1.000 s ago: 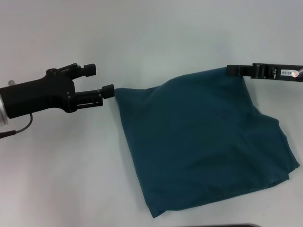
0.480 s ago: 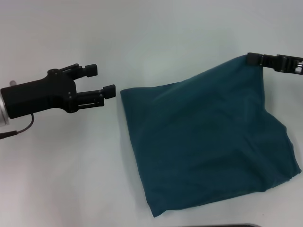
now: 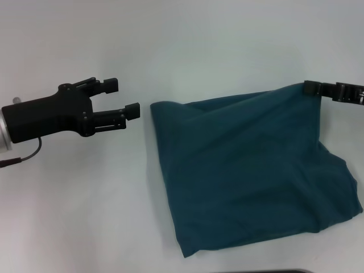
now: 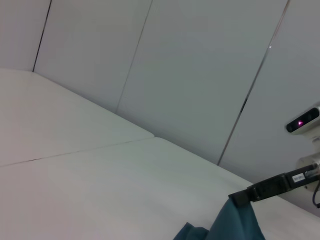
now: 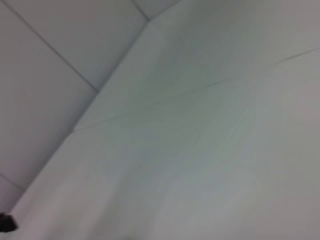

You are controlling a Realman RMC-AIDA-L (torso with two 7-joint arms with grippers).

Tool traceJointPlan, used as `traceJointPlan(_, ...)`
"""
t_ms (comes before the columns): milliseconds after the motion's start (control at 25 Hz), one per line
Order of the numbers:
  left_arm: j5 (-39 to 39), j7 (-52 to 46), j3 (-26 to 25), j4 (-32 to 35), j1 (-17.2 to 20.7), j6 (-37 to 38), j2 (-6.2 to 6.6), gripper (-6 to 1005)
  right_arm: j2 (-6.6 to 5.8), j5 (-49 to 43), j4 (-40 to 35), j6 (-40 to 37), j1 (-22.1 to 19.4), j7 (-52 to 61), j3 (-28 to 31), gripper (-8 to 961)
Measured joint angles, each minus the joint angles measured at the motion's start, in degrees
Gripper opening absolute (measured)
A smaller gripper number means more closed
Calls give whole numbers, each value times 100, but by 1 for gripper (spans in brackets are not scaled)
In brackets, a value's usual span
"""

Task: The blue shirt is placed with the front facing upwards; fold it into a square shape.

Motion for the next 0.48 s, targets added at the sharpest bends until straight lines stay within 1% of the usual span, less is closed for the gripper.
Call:
traceJointPlan(240, 0, 0, 6, 0, 0, -1, -6, 907, 44, -178, -22, -406, -6, -11, -15, 94)
traceJointPlan(480, 5, 0, 12, 0, 0, 2, -7, 907, 75, -174, -120, -534, 99, -21, -37, 111)
